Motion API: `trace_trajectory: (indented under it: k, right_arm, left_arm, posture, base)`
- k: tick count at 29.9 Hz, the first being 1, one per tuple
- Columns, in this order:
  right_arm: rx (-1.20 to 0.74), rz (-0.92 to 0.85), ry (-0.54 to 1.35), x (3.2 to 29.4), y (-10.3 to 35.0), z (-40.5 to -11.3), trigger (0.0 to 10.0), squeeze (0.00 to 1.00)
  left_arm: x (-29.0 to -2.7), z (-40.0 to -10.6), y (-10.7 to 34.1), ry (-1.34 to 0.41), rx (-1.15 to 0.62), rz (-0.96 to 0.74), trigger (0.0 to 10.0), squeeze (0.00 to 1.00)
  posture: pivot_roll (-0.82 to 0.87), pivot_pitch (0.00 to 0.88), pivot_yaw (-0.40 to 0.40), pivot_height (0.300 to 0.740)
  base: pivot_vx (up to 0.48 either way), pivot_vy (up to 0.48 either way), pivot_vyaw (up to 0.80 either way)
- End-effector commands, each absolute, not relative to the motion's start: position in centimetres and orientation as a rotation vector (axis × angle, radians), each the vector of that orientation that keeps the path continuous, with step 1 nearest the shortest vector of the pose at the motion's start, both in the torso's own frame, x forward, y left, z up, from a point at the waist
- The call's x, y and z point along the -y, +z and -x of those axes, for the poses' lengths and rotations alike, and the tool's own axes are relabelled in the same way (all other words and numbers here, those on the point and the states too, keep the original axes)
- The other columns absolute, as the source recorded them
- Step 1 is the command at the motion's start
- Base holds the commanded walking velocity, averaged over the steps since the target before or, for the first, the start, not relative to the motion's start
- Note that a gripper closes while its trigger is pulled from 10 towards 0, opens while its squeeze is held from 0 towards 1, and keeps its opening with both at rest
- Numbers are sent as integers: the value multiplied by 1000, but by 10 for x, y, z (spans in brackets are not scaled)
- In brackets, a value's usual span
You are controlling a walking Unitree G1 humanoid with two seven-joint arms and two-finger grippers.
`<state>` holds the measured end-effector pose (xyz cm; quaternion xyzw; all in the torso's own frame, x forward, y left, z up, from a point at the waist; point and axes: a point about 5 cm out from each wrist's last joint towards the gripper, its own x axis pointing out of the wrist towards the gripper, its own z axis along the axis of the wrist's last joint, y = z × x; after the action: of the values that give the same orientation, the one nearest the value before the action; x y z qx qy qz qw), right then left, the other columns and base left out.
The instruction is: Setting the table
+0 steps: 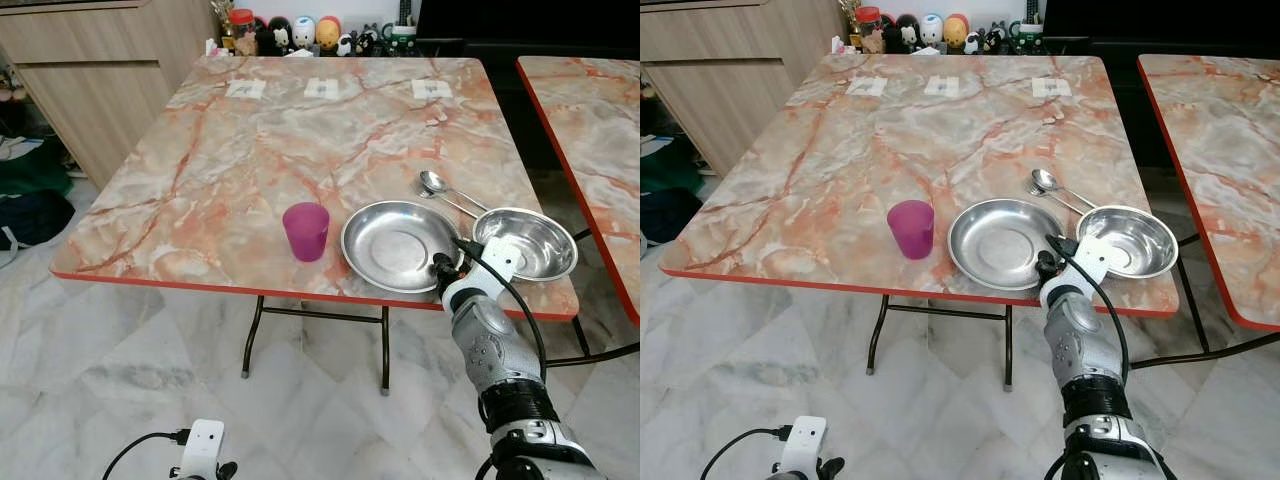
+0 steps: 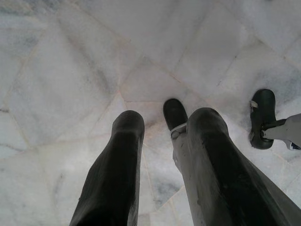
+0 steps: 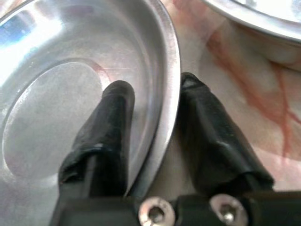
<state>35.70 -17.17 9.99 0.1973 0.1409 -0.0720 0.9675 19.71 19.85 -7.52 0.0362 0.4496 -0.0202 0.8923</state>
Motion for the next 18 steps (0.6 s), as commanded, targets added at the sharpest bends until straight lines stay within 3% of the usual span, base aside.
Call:
trace_trajectory:
  k: [1, 12, 18]
  right_arm:
    - [-317, -392, -141, 169, 93, -356, 0, 0]
    - [-285, -364, -133, 168, 99, -360, 0, 0]
    - [-82, -366, -136, 170, 123, -362, 0, 0]
  left_arm:
    - [-204, -190, -78, -27, -964, -78, 10000, 0]
    - [-202, -189, -79, -37, -967, -85, 10000, 0]
    - [-202, -188, -79, -46, -967, -96, 10000, 0]
  posture:
    - [-106, 125, 46, 740]
    - [-105, 126, 42, 740]
    - [-103, 128, 43, 740]
  base:
    - [0, 0, 0]
    - [0, 0, 0]
    - [0, 0, 0]
